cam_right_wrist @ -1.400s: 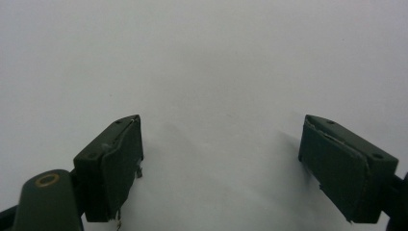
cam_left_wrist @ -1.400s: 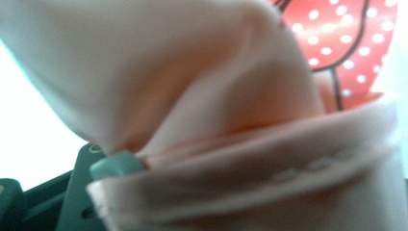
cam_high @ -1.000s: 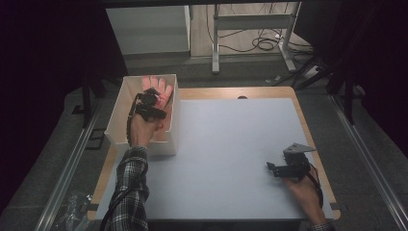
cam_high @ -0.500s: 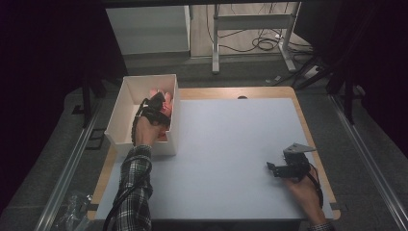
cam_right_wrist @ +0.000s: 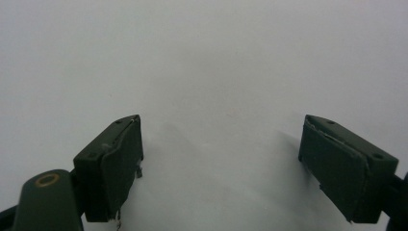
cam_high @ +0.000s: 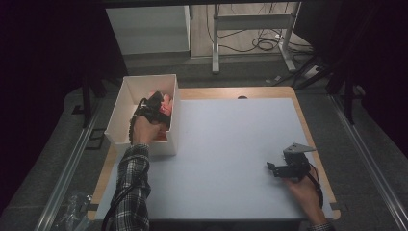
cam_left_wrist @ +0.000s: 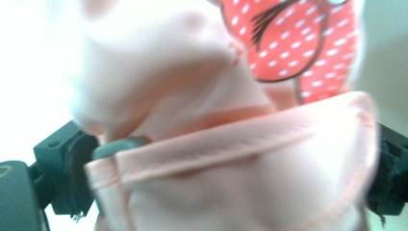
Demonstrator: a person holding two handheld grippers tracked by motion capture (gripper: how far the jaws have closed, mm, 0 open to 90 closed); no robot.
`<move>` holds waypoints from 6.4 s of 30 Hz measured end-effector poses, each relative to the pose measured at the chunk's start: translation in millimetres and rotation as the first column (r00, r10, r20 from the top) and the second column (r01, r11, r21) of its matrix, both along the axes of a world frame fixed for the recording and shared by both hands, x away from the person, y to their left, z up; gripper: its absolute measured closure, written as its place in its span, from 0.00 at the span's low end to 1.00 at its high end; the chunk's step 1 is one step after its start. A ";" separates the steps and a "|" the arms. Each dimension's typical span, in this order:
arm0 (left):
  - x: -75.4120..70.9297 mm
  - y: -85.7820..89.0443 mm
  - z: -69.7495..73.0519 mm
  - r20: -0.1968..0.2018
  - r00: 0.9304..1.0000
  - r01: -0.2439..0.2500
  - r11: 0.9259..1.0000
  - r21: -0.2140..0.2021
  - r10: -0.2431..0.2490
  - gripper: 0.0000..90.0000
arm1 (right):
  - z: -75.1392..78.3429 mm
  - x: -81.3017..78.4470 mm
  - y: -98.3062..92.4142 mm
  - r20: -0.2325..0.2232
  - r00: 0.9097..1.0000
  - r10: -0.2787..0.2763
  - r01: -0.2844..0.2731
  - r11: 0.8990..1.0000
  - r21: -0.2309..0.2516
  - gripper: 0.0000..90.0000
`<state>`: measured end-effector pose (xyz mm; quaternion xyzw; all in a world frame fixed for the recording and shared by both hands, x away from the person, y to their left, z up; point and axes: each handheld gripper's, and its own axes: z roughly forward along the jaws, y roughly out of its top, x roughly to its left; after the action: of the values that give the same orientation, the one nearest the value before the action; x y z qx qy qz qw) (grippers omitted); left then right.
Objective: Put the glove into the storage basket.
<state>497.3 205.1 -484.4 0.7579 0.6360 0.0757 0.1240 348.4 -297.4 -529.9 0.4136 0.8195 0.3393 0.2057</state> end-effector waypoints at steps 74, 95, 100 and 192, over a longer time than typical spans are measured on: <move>-73.1 18.3 42.2 0.351 0.925 0.172 0.984 -0.050 -0.144 0.04 | 0.0 -0.5 0.6 0.005 1.000 -0.004 0.004 1.000 -0.005 0.17; -103.0 26.9 44.7 0.457 0.880 0.199 0.974 -0.106 -0.130 0.04 | -0.1 -0.8 0.8 0.009 1.000 -0.004 0.004 1.000 -0.009 0.17; -110.6 26.5 45.2 0.482 0.866 0.210 0.971 -0.113 -0.131 0.04 | 0.0 -0.9 0.8 0.008 1.000 -0.004 0.004 1.000 -0.011 0.17; -178.7 -102.6 7.7 0.560 0.708 0.611 0.771 -0.181 -0.430 0.04 | 0.1 -1.3 1.1 0.015 1.000 -0.003 0.003 1.000 -0.016 0.17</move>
<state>318.6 102.5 -476.7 0.8283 0.3412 0.1099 0.4306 347.1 -296.3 -529.8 0.4107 0.8200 0.3355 0.2154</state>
